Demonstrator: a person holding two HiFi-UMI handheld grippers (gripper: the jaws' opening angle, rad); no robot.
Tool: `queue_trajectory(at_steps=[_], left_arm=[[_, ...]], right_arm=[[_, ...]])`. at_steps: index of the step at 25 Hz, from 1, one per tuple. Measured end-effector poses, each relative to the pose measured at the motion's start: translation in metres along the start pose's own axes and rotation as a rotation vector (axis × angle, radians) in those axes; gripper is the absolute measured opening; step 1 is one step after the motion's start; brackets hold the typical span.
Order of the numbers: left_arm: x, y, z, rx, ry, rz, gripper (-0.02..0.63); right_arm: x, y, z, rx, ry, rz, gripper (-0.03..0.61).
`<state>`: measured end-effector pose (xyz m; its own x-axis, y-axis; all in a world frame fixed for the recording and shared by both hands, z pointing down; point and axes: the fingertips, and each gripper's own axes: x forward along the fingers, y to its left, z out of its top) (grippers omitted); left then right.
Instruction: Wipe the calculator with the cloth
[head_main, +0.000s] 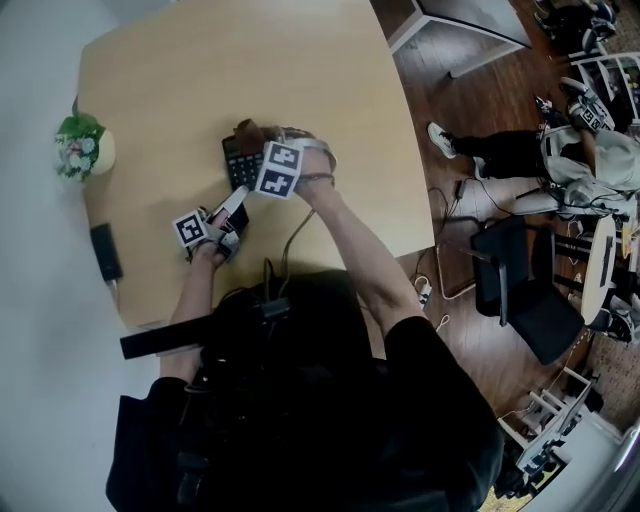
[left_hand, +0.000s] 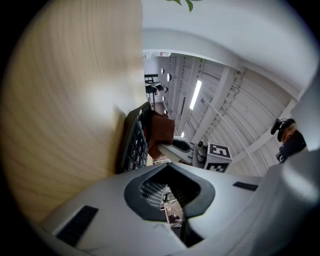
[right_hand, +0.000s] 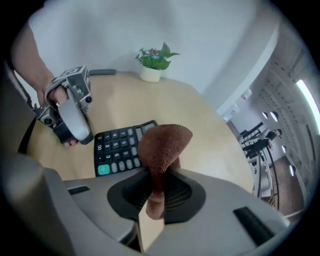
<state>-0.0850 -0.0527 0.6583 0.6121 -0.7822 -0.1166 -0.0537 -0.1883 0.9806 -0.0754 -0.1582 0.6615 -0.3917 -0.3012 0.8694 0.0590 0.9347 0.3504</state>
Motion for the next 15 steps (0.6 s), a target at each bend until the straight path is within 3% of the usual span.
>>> queue_trajectory(at_steps=[6, 9, 12, 15], left_arm=[[-0.001, 0.0, -0.002, -0.027, 0.013, 0.0, 0.002], [-0.001, -0.001, -0.003, -0.027, 0.009, -0.004, 0.002], [0.0, -0.003, -0.005, -0.007, 0.009, 0.004, 0.0], [0.002, -0.003, -0.009, 0.007, 0.022, 0.007, 0.0]], right_arm=[[-0.006, 0.083, -0.016, -0.159, 0.088, 0.094, 0.052], [-0.016, 0.131, -0.028, -0.166, 0.103, 0.19, 0.052], [-0.029, 0.166, -0.039, -0.077, 0.082, 0.33, 0.052], [-0.045, 0.16, -0.046, 0.156, 0.009, 0.412, 0.052]])
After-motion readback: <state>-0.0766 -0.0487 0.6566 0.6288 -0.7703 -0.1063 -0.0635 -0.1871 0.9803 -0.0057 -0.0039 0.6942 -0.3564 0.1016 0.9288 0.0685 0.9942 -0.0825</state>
